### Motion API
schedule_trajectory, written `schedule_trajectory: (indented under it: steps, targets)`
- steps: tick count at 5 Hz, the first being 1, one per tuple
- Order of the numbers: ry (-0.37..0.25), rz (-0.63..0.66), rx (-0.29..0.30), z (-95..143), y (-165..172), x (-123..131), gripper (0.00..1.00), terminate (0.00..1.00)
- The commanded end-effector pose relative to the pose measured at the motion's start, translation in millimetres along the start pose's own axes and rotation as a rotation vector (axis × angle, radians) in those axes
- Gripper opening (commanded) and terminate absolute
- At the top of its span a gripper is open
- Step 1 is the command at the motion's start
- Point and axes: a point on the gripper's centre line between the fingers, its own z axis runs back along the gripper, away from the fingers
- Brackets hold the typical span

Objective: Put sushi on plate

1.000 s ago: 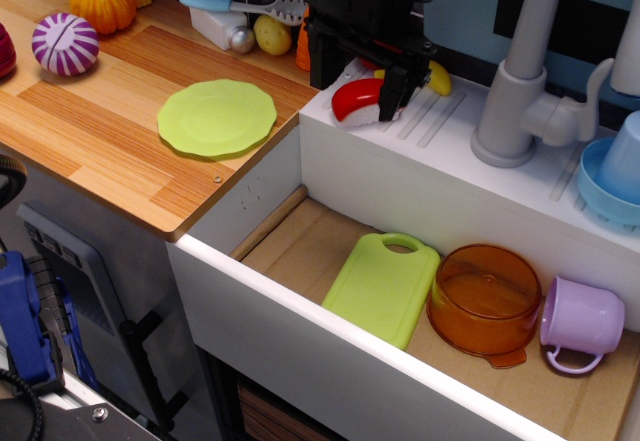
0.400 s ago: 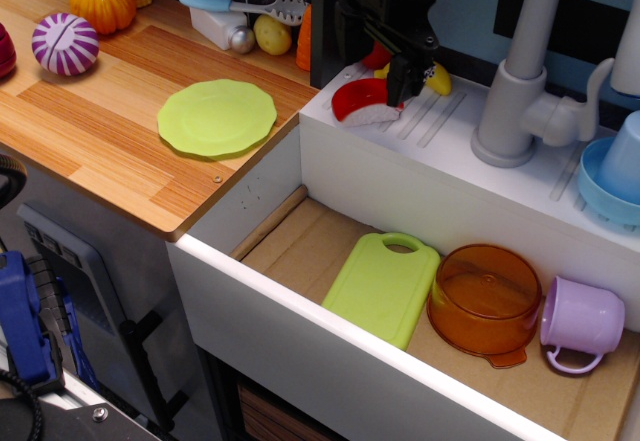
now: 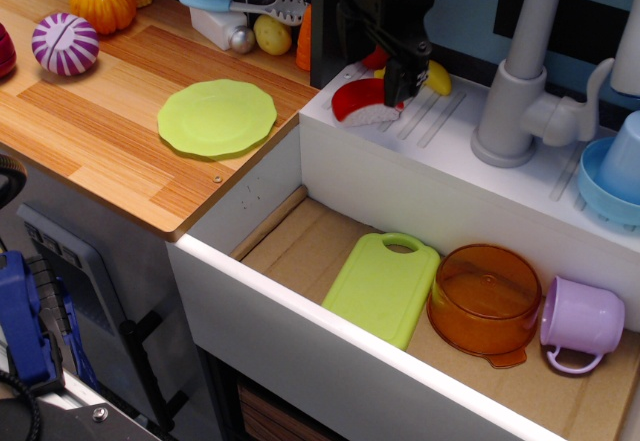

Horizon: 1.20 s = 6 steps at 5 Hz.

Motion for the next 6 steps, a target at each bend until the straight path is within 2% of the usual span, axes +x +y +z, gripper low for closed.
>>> schedule_trajectory:
  steps: [1, 2, 3, 5, 6]
  targets:
    - [-0.044, -0.022, 0.046, 5.5, 10.7, 9.0, 1.0, 0.0]
    - [-0.063, -0.018, 0.062, -2.3, 12.0, 8.3, 1.0, 0.0]
    - [-0.078, -0.016, 0.049, -10.3, 10.7, 10.4, 1.0, 0.0]
    - [-0.064, 0.076, -0.011, -25.8, 6.5, 6.9, 1.0, 0.0]
    - [-0.045, 0.112, -0.025, -26.9, 3.5, 5.3, 0.0, 0.0]
